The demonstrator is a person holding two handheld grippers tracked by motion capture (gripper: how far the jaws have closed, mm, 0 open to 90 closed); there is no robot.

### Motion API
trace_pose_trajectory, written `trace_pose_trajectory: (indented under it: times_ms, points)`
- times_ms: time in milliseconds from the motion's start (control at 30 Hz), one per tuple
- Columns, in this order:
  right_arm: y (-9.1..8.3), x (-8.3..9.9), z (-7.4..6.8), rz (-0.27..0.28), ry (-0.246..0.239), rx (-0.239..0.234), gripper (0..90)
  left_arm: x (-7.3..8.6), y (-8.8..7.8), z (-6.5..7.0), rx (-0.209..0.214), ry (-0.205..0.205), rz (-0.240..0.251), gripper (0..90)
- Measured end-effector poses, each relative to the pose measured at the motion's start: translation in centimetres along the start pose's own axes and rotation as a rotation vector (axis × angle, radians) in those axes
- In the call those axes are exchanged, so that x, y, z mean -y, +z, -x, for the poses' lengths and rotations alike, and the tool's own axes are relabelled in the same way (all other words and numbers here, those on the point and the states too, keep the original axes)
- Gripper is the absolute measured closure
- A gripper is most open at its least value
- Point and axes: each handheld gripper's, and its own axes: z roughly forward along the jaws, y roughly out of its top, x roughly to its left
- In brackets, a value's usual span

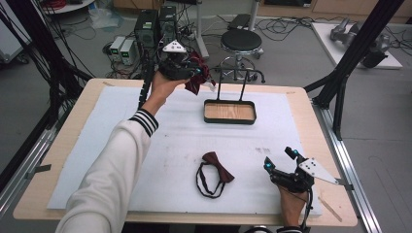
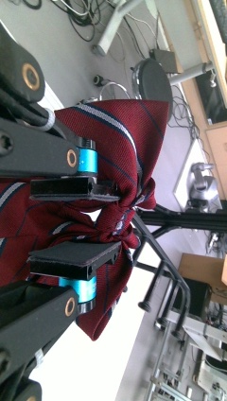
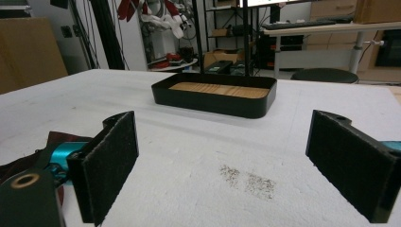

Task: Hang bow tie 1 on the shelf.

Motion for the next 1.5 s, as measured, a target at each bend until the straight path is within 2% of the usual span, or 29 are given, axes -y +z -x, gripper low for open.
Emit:
trace_pose_trajectory:
  times_ms: [167, 533, 600, 933, 1500]
  points:
    - [0.0, 0.0, 0.0, -0.002, 0.0, 0.0, 9.3, 0.8, 0.1, -0.3, -0.006, -0.008, -0.018, 69.4]
    - [0.0, 0.0, 0.0, -0.002, -0.001, 0.001, 9.3, 2.1, 0.6, -0.3, -0.015, 0.006, -0.08, 69.4]
    - [0.0, 0.0, 0.0, -0.002, -0.001, 0.001, 9.3, 2.6, 0.8, -0.4, -0.016, -0.006, -0.085, 69.4]
    - [0.0, 0.0, 0.0, -0.002, -0.002, 0.0, 9.2, 3.2, 1.9, 0.3, -0.009, 0.019, -0.13, 69.3]
    - [0.0, 0.0, 0.0, 0.001, -0.003, -0.001, 9.2, 3.8, 2.4, 0.9, 0.015, 0.013, -0.143, 68.5]
